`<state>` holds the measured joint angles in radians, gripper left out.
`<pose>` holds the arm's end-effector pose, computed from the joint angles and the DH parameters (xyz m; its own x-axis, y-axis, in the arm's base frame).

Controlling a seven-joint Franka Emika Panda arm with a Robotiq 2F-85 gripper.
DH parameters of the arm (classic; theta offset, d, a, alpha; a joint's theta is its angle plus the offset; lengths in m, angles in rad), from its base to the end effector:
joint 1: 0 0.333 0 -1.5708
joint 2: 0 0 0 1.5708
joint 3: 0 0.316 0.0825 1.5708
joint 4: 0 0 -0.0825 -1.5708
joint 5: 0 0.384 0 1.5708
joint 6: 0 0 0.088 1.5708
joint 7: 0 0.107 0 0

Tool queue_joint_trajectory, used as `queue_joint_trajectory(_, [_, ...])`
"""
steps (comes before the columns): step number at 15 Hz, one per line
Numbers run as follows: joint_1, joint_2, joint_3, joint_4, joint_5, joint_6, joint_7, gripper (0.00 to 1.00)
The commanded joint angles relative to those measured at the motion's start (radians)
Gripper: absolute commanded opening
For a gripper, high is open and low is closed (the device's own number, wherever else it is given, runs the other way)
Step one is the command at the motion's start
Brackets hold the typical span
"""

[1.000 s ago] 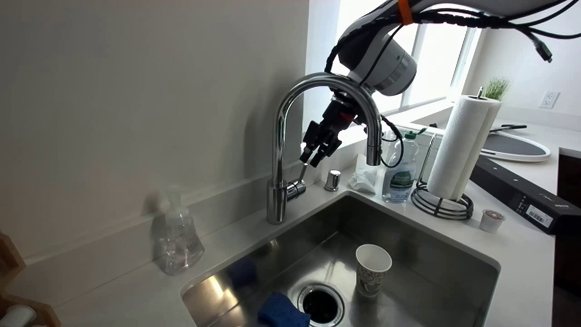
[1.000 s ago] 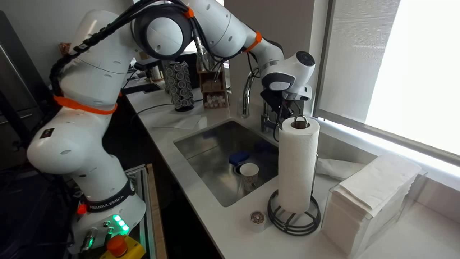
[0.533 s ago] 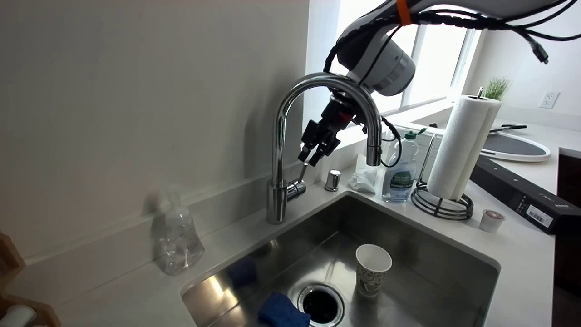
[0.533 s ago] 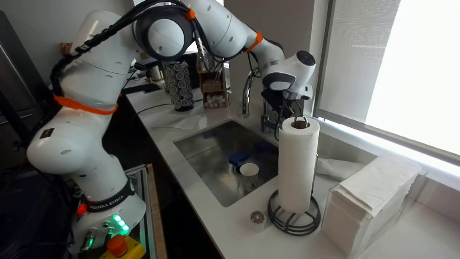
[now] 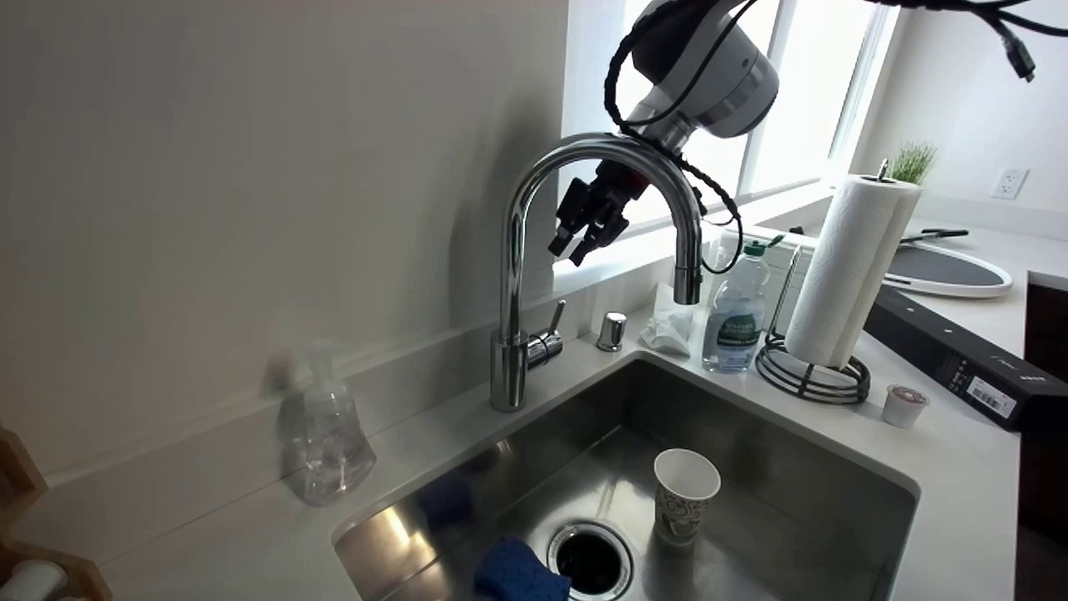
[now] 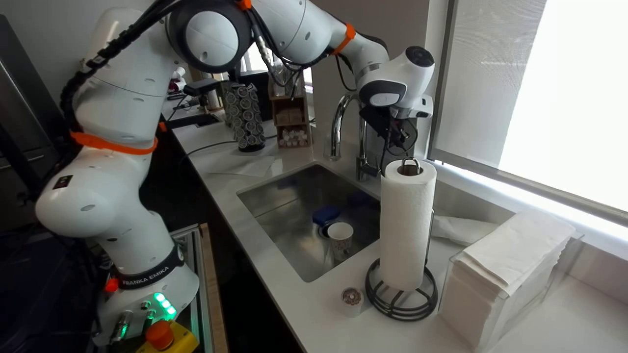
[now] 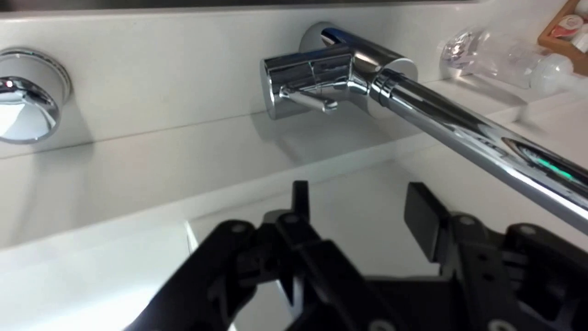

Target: Push the faucet to the right then open the faucet and close it.

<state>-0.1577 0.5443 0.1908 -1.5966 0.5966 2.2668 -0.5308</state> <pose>0.7050 0.0182 0.3385 0.9548 0.0864 0.2843 0.2188 -0.8519 -0.4759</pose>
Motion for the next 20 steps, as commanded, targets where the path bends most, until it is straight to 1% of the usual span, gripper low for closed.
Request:
queue_joint_trajectory(1, [-0.015,-0.071,-0.003,-0.042,0.011,-0.05,0.015,0.68])
queue_joint_trajectory(2, [-0.017,-0.081,-0.005,-0.043,0.016,-0.061,0.014,0.72])
queue_joint_trajectory(5, [-0.017,-0.095,-0.013,-0.043,0.018,-0.084,0.014,0.72])
queue_joint_trajectory(6, [-0.016,-0.098,-0.016,-0.044,0.017,-0.091,0.015,0.7])
queue_joint_trajectory(7, [-0.018,-0.104,-0.016,-0.047,0.022,-0.099,0.009,0.74])
queue_joint_trajectory(8, [-0.02,-0.116,-0.015,-0.053,0.026,-0.109,0.005,0.73])
queue_joint_trajectory(9, [-0.018,-0.144,-0.017,-0.07,0.023,-0.114,0.007,0.77])
queue_joint_trajectory(12, [-0.009,-0.26,-0.028,-0.136,0.015,-0.101,0.017,0.97])
queue_joint_trajectory(13, [-0.001,-0.313,-0.035,-0.168,0.006,-0.081,0.016,1.0])
queue_joint_trajectory(17, [0.03,-0.479,-0.069,-0.236,-0.017,-0.073,0.019,1.0])
queue_joint_trajectory(18, [0.041,-0.515,-0.076,-0.252,-0.024,-0.07,-0.003,1.0])
queue_joint_trajectory(19, [0.057,-0.555,-0.08,-0.271,-0.049,-0.064,-0.055,1.0])
queue_joint_trajectory(20, [0.069,-0.582,-0.087,-0.275,-0.064,-0.09,-0.084,1.0])
